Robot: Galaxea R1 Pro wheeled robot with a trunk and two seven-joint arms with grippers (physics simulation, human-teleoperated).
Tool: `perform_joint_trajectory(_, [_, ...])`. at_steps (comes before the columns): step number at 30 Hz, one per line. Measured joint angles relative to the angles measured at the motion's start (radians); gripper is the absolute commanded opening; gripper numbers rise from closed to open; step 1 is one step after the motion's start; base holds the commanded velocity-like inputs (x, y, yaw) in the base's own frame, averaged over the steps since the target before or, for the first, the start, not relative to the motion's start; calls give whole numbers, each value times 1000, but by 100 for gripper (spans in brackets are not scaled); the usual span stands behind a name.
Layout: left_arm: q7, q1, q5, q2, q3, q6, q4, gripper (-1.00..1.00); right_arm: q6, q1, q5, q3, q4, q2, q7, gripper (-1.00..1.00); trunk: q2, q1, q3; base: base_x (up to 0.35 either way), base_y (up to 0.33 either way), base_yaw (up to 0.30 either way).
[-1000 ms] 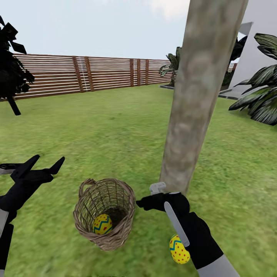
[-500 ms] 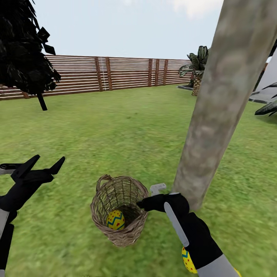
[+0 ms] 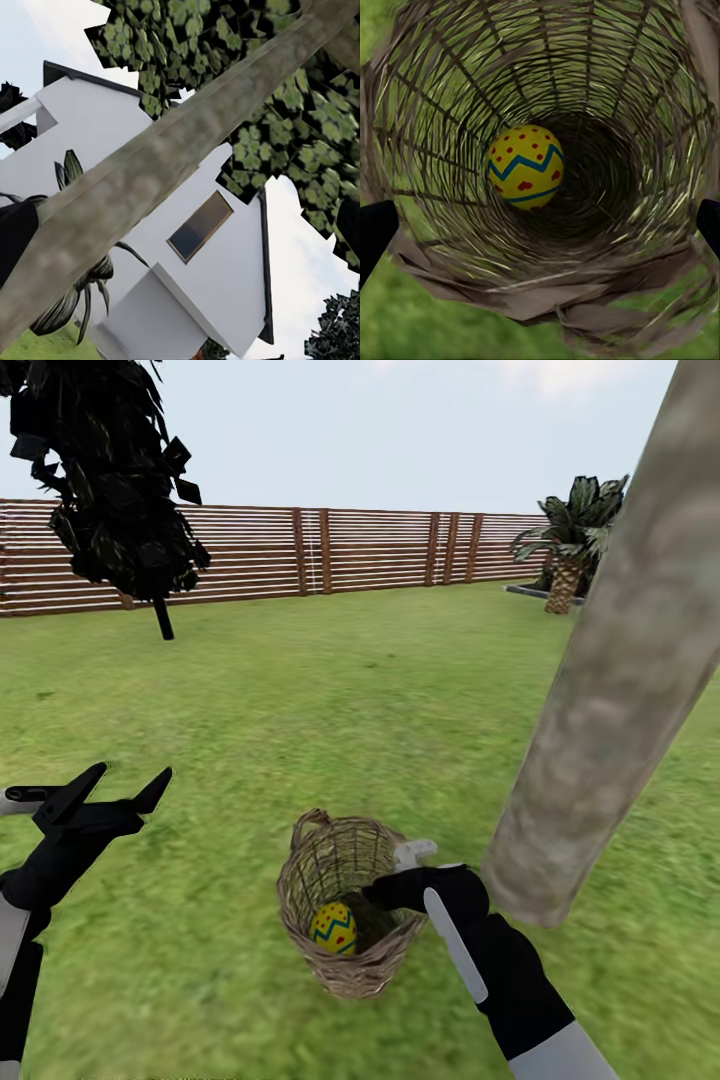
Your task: Take the three Easter eggs out of the wicker basket on the lawn in the garden, then place them on the lawn next to a single tree (choose any tree) so that all three eggs are next to the same tree and none are left in the basket.
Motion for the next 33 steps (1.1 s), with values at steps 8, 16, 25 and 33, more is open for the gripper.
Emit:
perform_joint_trajectory(8, [0,0,0,-1,1,0,0,100,0,0,2,0,6,0,-1,100,0,0,0,141,245,107])
perform_joint_trajectory(16, [1,0,0,-3,-2,-4,2,100,0,-9,5,-5,82,2,-28,100,0,0,0,18,22,2])
perform_joint_trajectory(25, [-1,0,0,-2,-2,-5,1,100,-71,-390,-209,-11,687,72,-270,100,-35,19,-16,0,0,0])
perform_joint_trajectory(33, [-1,0,0,-2,-3,-6,2,100,-107,-449,-321,-5,772,78,-266,100,-56,31,-25,0,0,0])
